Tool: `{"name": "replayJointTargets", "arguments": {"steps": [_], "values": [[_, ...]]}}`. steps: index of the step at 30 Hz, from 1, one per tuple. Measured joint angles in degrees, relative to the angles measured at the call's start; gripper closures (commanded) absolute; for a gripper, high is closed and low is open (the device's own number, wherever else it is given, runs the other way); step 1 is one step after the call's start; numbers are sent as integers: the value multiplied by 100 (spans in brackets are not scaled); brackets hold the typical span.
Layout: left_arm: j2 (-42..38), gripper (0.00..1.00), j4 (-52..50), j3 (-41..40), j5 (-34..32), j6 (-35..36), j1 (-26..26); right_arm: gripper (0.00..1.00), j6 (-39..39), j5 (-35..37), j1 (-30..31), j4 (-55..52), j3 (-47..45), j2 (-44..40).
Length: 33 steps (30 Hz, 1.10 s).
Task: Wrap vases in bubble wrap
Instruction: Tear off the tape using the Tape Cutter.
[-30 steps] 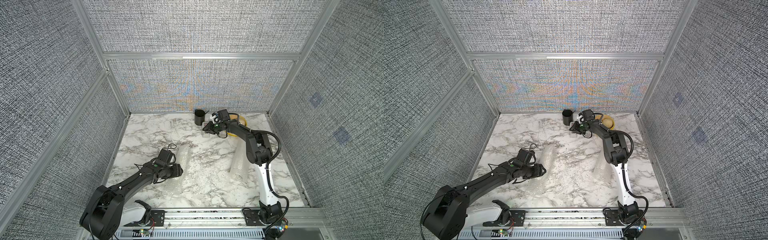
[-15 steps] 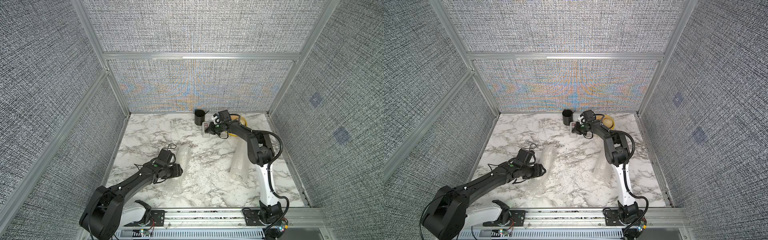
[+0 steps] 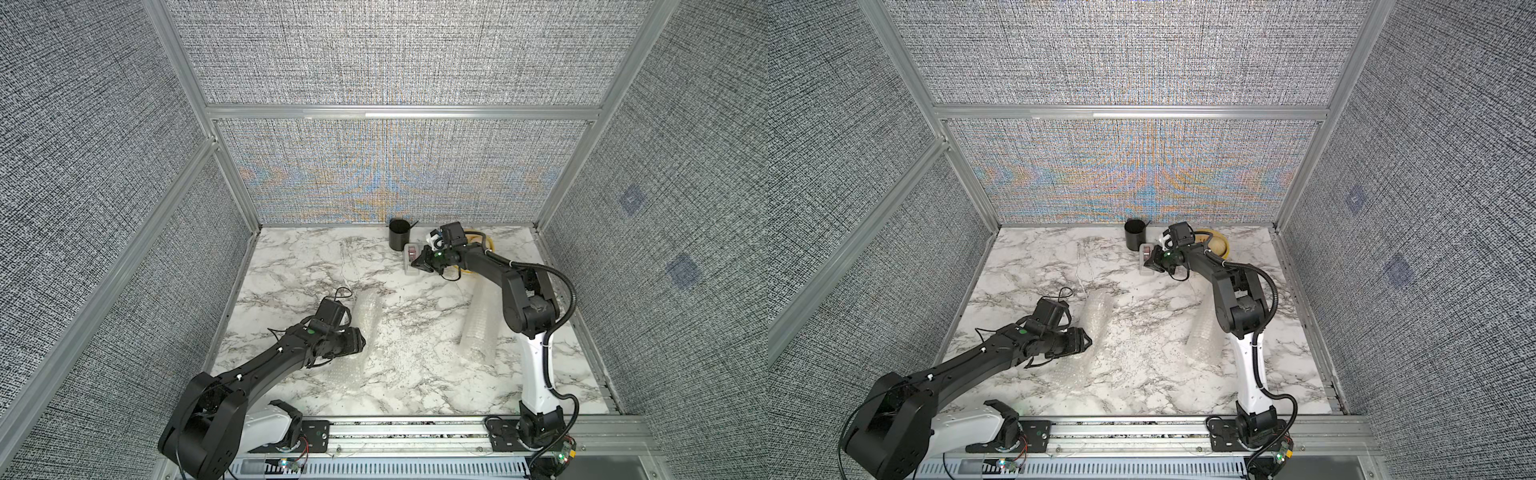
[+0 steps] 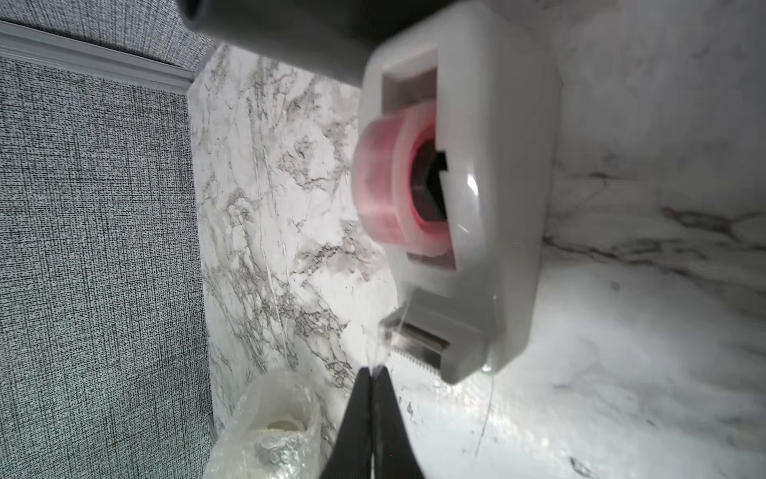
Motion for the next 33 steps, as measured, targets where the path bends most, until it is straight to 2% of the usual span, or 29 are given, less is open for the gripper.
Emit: {"name": "replayJointTargets", "arguments": {"steps": [12, 24, 33], "values": [[-15, 35, 39, -26, 2, -20, 0, 100, 37, 90, 162, 372, -743, -262], [-11, 35, 94, -61, 22, -22, 0, 100, 9, 426, 227, 590, -986, -315], [7, 35, 94, -52, 33, -22, 0, 100, 7, 505, 278, 660, -1182, -662]]}}
